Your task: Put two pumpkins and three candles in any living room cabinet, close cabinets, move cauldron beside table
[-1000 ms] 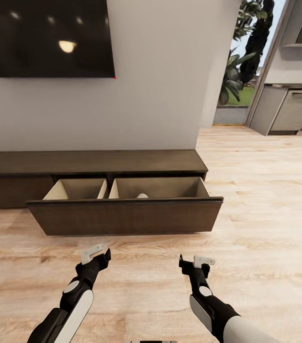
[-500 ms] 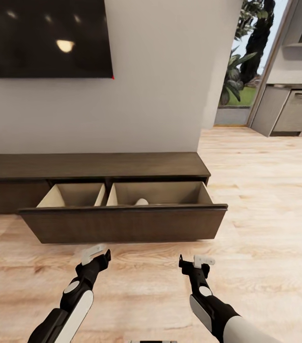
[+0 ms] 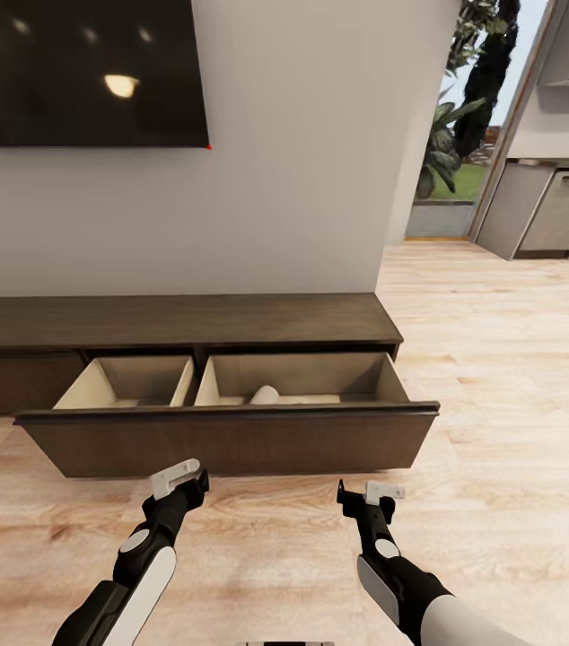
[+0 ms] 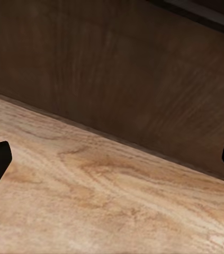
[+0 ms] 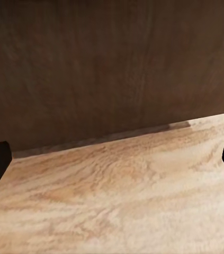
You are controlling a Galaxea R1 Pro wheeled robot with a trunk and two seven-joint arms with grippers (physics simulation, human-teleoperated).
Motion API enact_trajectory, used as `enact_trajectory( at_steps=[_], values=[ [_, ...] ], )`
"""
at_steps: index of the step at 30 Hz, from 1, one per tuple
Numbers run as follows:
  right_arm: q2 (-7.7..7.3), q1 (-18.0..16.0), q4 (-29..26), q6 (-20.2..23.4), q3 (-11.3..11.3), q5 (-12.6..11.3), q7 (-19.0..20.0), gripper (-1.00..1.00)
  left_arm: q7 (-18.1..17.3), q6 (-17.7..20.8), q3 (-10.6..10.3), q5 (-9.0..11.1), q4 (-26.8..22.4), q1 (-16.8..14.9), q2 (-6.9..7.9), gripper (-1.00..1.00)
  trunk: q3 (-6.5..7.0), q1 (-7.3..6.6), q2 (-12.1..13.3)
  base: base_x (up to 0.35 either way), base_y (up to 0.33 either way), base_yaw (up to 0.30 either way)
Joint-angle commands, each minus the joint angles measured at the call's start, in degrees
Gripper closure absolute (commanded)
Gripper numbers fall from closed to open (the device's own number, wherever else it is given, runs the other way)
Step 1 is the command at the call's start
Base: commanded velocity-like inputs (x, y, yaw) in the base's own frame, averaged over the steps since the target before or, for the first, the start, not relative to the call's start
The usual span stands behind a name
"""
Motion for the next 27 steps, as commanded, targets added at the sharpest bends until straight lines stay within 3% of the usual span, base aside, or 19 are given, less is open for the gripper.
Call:
enact_trajectory(
  at_steps=[1,10,27],
  values=[
    [-0.03,-0.06,0.02,-0.24,0.49,-0.46,-0.35,-1.0,0.46,0.14,-0.16,0.34,-0.09,-0.04,0.07,-1.0,-0.05,-0.01,-0.02,0.02,0.0,0.0],
    [-0.03,-0.06,0.02,-0.25,0.48,-0.46,-0.35,-1.0,0.41,0.14,-0.24,0.34,-0.24,-0.04,0.07,-1.0,-0.05,-0.01,-0.02,0.041,0.0,0.0],
    [-0.03,-0.06,0.02,-0.24,0.51,-0.46,-0.36,-1.0,0.39,0.14,-0.26,0.34,-0.27,-0.04,0.07,-1.0,-0.05,-0.01,-0.02,0.246,0.0,0.0]
  ],
)
